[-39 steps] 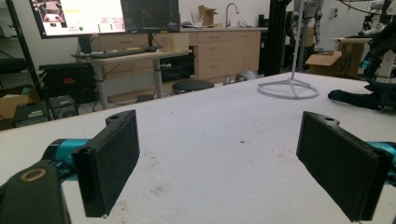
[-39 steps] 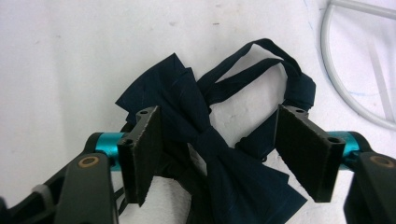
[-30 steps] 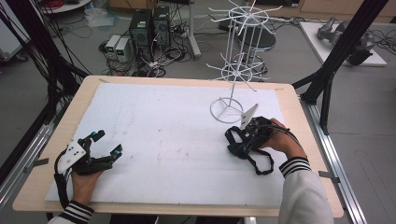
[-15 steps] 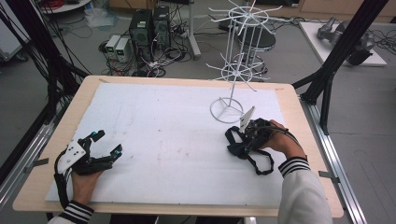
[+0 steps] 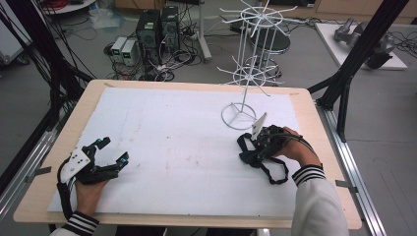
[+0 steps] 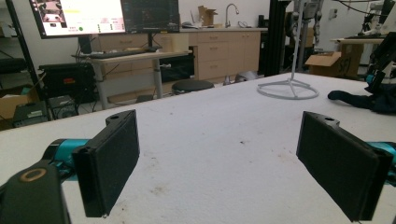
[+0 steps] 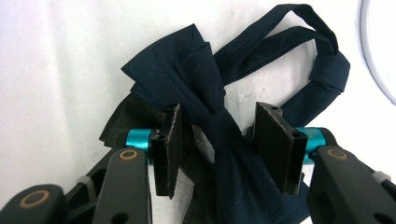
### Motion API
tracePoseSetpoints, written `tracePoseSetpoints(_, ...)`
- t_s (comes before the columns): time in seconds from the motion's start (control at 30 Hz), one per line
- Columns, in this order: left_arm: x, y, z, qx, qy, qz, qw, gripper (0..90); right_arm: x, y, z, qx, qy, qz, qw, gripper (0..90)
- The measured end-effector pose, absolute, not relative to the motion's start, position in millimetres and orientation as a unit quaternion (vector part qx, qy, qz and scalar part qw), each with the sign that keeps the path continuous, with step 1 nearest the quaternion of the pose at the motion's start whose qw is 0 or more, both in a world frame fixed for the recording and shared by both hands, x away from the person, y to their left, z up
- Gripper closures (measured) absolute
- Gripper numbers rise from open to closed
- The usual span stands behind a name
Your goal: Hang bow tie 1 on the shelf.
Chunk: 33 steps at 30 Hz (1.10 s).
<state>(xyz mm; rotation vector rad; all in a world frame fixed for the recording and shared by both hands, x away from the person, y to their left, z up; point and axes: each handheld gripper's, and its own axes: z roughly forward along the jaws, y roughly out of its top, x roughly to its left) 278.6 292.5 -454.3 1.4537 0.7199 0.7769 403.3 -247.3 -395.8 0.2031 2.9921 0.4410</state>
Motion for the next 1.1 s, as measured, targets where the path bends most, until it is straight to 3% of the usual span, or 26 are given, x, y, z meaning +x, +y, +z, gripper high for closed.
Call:
tracePoseSetpoints(0.33,278.8,292.4,-454.4,0.631,0.314,0.338,0.624,13.7,403.6,-248.5,-396.2,0.064,0.985,0.149,0.053,52.7)
tracePoseSetpoints(0.7,278.5,292.4,-454.6,0.63,0.315,0.338,0.624,13.7,404.9,-247.6,-400.0,0.057,0.987,0.147,0.031,63.8)
tracePoseSetpoints(1.1,278.8,292.9,-454.5,0.63,0.315,0.337,0.625,13.7,404.4,-248.6,-399.4,0.067,0.986,0.149,0.036,57.0)
